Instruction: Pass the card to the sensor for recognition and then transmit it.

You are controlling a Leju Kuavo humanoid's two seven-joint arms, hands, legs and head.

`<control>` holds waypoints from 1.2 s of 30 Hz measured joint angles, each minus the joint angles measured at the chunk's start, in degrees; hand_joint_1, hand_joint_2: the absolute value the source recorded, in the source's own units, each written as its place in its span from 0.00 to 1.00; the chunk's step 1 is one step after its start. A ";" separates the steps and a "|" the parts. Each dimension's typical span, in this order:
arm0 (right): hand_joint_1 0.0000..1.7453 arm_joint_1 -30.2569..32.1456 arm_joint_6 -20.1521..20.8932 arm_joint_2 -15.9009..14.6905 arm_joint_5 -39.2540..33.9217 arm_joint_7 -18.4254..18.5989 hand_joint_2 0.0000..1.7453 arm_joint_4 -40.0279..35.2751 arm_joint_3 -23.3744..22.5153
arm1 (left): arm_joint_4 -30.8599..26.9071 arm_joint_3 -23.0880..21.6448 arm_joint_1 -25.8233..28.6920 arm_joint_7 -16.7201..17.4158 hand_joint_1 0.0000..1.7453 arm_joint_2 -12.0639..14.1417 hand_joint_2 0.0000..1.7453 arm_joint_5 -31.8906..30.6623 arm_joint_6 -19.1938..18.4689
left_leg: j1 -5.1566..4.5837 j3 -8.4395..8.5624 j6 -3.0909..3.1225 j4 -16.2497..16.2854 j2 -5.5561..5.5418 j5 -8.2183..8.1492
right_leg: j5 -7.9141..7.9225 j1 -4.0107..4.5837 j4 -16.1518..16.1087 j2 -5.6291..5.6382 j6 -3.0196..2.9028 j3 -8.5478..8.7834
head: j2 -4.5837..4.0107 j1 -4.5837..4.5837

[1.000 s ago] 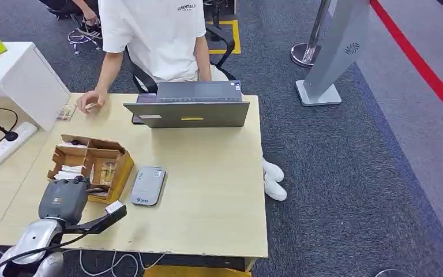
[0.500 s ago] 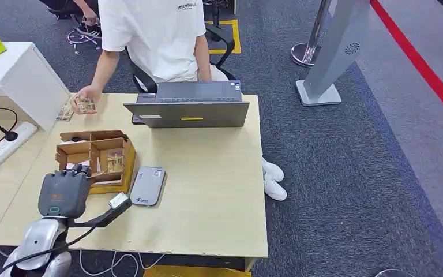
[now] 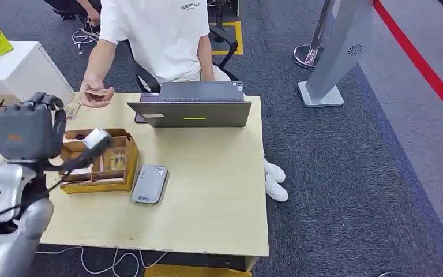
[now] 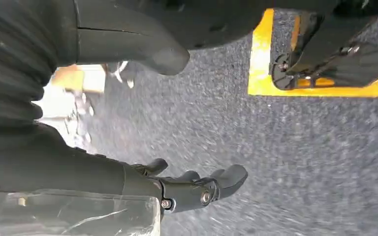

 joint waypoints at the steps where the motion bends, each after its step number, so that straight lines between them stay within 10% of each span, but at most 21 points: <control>1: 0.00 0.01 0.22 0.00 0.42 -0.04 1.00 0.00 0.36 | 4.21 0.18 -3.56 0.11 1.00 0.00 1.00 -0.66 1.53 | 0.03 -0.03 -0.02 0.01 0.16 0.04 | 0.06 0.03 0.03 0.15 0.04 -0.04 | 0.00 -0.44; 8: 0.00 0.03 0.31 0.00 1.49 -0.28 1.00 0.00 2.12 | 26.78 1.05 -18.80 1.03 1.00 -0.28 1.00 -3.06 5.19 | 0.07 -0.10 0.02 0.03 0.25 0.12 | 0.12 0.08 0.05 0.29 -0.01 -0.06 | 0.00 -0.15; 16: 0.00 0.04 0.31 0.00 1.10 0.37 1.00 0.00 2.69 | 35.75 1.05 -22.56 0.81 1.00 -2.56 1.00 -3.35 5.47 | 0.07 -0.15 0.02 0.03 0.29 0.12 | 0.12 0.08 0.05 0.32 -0.02 -0.11 | 0.00 -0.15; 17: 0.00 0.05 0.31 0.00 1.07 0.37 1.00 0.00 2.74 | 36.41 1.05 -22.75 0.79 0.00 -2.78 1.00 -3.35 5.47 | 0.07 -0.14 0.02 0.03 0.29 0.12 | 0.12 0.08 0.05 0.32 -0.02 -0.12 | 0.00 -0.15; 36: 0.00 0.30 0.44 0.00 0.33 0.92 1.00 0.00 2.76 | 30.95 1.27 -15.45 -2.07 0.00 -1.64 1.00 -0.23 5.78 | 0.07 -0.19 0.01 -0.01 0.29 0.12 | 0.11 0.08 0.06 0.32 -0.02 -0.14 | 0.00 -0.16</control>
